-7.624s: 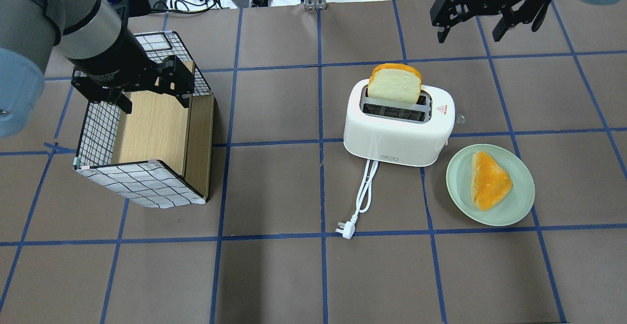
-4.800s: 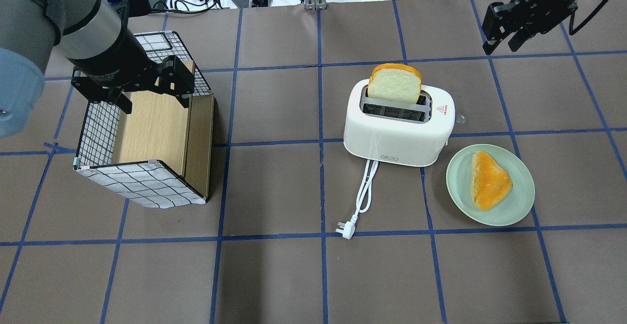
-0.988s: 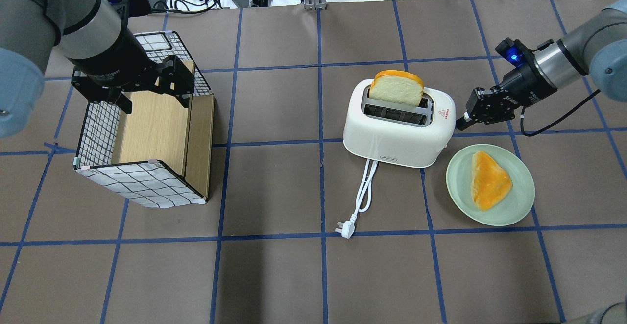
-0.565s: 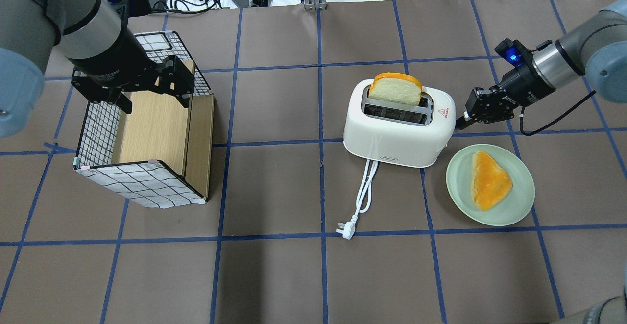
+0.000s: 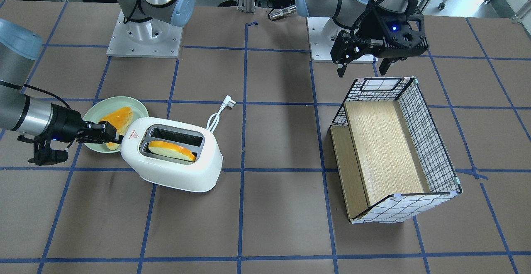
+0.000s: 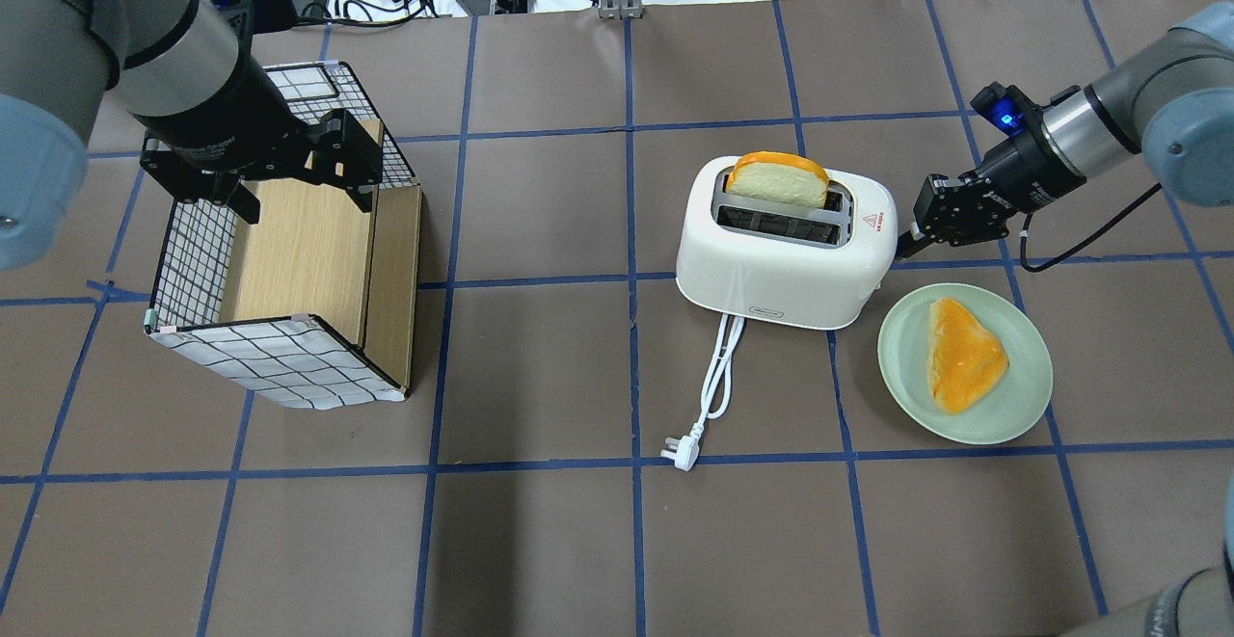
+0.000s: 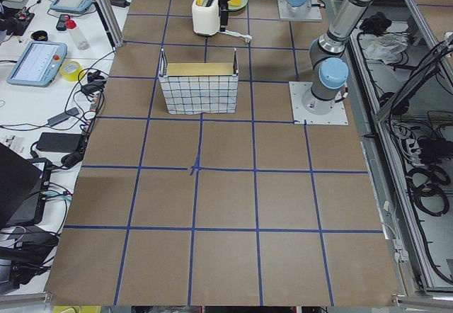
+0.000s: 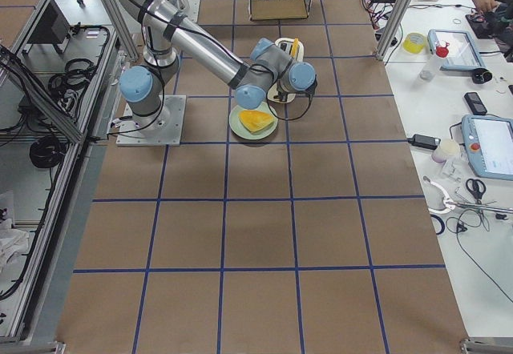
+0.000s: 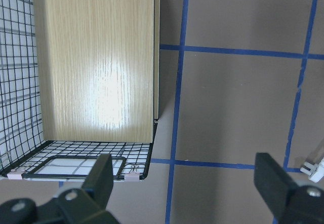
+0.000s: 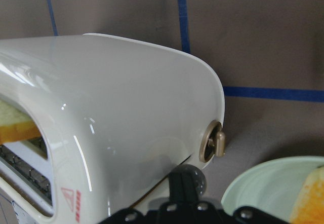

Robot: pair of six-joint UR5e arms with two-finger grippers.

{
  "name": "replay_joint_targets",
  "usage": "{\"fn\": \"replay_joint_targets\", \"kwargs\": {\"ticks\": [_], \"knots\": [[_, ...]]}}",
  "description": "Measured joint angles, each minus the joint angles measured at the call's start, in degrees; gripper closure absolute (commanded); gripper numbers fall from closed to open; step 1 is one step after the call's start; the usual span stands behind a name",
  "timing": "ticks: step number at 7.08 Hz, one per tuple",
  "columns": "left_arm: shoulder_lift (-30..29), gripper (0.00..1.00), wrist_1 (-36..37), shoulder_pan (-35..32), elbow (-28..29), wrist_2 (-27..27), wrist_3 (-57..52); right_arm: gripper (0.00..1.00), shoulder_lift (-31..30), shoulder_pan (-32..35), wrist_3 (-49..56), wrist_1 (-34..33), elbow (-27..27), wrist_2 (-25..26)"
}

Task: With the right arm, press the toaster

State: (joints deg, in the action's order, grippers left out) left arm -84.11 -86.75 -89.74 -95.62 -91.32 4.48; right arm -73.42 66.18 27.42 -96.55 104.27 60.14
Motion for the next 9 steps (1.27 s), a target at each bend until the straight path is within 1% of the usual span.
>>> {"fn": "replay_joint_targets", "kwargs": {"ticks": [4,6,7,9], "knots": [[0.0,0.00,0.0,0.0,0.0,0.0,0.0,1.00,1.0,0.0,-0.7,-0.6,1.0,0.5],[0.0,0.00,0.0,0.0,0.0,0.0,0.0,1.00,-1.1,0.0,-5.0,-0.6,-0.1,2.3],[0.0,0.00,0.0,0.0,0.0,0.0,0.0,0.96,-2.7,0.1,-7.6,-0.3,-1.6,3.5],[0.0,0.00,0.0,0.0,0.0,0.1,0.0,0.81,-6.2,0.2,-9.4,0.7,-5.4,5.4]]}}
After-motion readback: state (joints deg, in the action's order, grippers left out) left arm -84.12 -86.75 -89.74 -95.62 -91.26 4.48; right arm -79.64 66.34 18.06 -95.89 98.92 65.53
